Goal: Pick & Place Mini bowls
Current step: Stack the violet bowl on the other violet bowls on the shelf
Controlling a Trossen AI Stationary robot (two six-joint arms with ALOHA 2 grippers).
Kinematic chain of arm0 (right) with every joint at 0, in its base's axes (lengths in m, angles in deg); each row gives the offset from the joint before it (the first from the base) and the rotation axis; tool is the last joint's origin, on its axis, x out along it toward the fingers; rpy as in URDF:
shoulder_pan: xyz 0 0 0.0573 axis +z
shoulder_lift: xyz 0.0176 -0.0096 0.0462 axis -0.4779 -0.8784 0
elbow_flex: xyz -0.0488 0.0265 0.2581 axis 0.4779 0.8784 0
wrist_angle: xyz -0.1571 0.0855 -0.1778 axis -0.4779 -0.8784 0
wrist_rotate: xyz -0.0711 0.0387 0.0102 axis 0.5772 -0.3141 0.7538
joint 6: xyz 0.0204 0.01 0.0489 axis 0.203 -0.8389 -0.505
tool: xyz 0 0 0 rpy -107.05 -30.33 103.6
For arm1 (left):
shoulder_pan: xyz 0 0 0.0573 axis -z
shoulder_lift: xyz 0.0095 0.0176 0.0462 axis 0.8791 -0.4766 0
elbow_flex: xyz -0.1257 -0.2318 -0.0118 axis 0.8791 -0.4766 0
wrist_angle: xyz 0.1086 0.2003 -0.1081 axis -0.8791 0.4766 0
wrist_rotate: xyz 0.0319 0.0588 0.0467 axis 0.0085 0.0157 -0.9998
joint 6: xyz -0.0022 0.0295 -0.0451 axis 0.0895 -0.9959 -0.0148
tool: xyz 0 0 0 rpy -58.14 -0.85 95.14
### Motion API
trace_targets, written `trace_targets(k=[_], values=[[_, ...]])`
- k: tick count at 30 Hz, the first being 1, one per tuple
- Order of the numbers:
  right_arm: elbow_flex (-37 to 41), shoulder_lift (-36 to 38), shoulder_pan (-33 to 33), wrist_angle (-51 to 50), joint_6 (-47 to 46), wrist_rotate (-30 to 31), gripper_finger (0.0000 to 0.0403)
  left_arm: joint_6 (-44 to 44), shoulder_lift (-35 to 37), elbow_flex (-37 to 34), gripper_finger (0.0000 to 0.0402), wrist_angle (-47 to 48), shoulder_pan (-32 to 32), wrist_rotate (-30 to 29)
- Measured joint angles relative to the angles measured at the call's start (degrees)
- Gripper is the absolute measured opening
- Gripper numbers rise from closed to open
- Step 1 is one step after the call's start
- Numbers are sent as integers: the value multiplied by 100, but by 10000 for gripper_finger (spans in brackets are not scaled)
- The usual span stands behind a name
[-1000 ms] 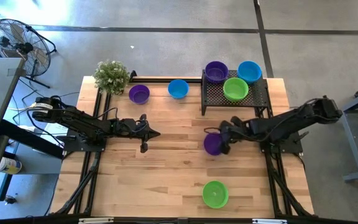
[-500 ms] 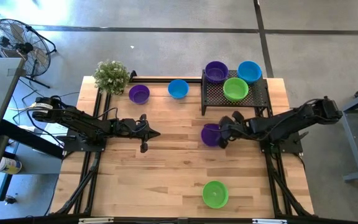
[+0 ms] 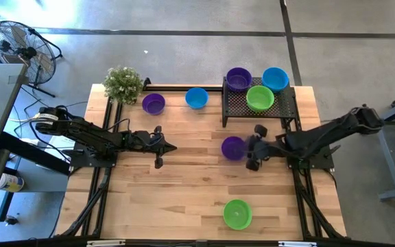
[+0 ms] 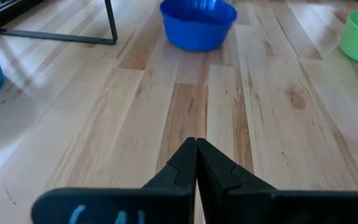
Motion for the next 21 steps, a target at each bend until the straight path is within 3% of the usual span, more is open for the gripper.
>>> trace_targets(k=[6,8,14,21], values=[[0,-302,699,199,100,106,20,0,0,0,1,-4,0,-28],[0,-476,836,363,82,217,8,0,0,0,1,-4,0,-33],[-10,-951,941,844,-58,105,83,0,0,0,1,-4,0,-45],[-644,-1713,941,429,240,-38,156,0,0,0,1,-4,0,-48]])
